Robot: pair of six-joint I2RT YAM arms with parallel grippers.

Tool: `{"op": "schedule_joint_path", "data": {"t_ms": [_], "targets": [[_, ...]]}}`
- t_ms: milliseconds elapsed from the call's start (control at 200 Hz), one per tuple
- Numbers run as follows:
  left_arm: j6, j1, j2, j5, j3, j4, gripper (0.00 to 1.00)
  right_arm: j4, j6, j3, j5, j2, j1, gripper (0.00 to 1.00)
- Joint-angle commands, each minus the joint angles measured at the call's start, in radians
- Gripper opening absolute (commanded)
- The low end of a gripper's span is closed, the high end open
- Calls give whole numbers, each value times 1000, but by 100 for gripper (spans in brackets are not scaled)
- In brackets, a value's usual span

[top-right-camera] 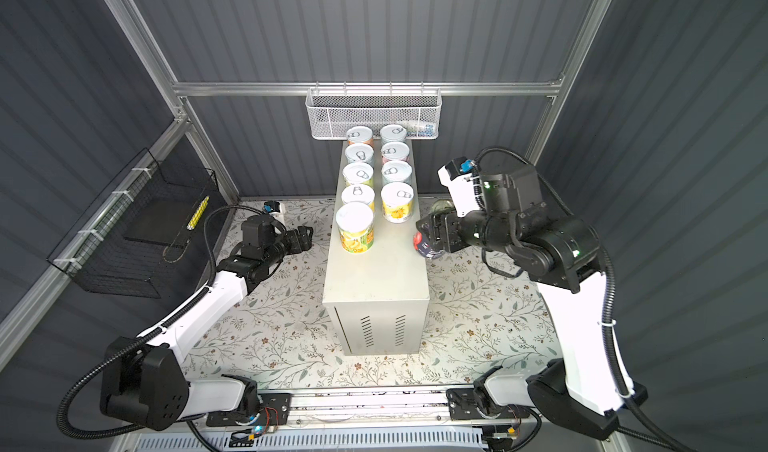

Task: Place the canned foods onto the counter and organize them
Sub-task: 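Carry the dark-blue can over the cabinet top and lower it beside the white-lidded can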

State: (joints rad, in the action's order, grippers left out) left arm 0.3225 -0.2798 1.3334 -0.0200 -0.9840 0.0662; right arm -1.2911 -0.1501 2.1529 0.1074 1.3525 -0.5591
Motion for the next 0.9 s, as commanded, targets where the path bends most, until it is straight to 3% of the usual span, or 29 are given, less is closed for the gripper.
{"op": "schedule_joint_path", "data": {"t_ms": [0, 455, 680, 896], "targets": [[-18, 0, -13, 48, -46, 35, 85, 122, -10, 75, -50, 43, -61, 0], [-21, -6, -22, 35, -10, 20, 85, -22, 14, 285, -206, 244, -192, 0], [-22, -6, -16, 34, -5, 17, 85, -81, 30, 350, -250, 302, -213, 34], [-25, -6, -23, 26, 0, 17, 85, -104, 41, 349, -289, 318, -216, 45]]}}
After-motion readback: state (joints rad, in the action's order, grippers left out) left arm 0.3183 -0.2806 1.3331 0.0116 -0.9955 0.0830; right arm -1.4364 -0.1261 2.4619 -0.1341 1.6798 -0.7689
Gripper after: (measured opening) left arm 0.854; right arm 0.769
